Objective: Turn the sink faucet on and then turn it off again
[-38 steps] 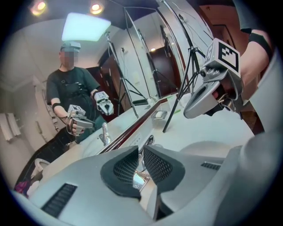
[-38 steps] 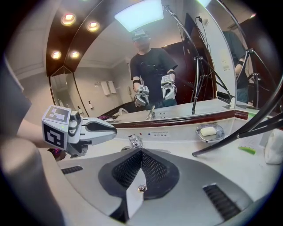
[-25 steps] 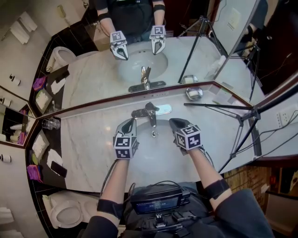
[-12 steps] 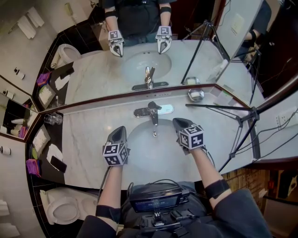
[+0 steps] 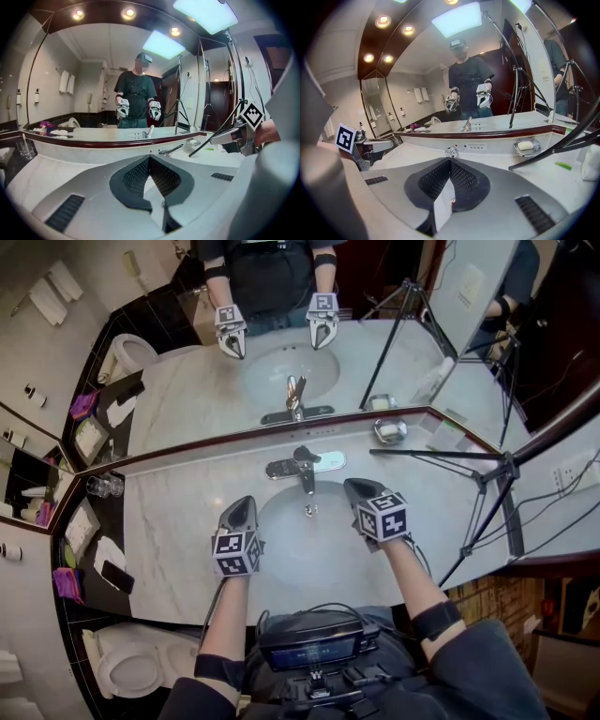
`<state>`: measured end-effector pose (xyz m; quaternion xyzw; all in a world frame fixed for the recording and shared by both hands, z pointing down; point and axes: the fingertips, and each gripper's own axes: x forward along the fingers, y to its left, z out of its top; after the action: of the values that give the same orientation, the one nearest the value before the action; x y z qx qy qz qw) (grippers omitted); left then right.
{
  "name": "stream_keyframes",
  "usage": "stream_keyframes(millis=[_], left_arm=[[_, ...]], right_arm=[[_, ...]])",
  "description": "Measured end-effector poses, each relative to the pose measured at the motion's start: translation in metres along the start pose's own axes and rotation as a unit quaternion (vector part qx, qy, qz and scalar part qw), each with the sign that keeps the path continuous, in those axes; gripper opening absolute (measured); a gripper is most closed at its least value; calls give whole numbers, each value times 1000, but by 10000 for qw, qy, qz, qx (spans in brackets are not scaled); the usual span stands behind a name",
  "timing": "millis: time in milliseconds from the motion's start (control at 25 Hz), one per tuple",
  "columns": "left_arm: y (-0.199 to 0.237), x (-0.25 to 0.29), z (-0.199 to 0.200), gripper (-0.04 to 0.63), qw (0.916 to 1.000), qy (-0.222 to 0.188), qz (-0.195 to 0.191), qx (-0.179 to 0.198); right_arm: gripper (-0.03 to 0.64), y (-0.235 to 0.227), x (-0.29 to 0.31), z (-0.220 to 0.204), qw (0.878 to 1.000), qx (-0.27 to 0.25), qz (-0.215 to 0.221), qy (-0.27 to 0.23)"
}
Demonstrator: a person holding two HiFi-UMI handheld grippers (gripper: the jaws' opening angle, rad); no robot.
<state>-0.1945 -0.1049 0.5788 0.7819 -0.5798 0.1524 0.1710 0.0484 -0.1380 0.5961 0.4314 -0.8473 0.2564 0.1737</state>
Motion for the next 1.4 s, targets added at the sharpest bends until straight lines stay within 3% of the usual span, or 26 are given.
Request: stream_keyframes(millis=[200,400,640,840,960,1200,1400], left_arm=[[-16,19,4,44,9979,72,-280,581],[-53,45,17,94,9878,195,-850,1292],[-89,84,20,169,9651,335,-1352,2219],[-115,113,8,206,9333,584,-1640,3141],[-121,130,1,206,9232,721,-1737,3350],[-129,153,-8,204,9119,962,-1926,3494],[-143,163,-21,202,8953,1114,-2137,3747]], right_arm=[[19,-2,2,1,10000,23,-11,-2],[18,-6,5,0,10000,59,-23,33],[18,-13,8,-1,9999,116,-57,47],[19,-19,9,-1,9998,153,-82,69],[20,-23,8,-3,9997,184,-110,77],[19,-32,5,-8,9994,270,-204,106],[19,-43,0,-9,9989,345,-296,79]])
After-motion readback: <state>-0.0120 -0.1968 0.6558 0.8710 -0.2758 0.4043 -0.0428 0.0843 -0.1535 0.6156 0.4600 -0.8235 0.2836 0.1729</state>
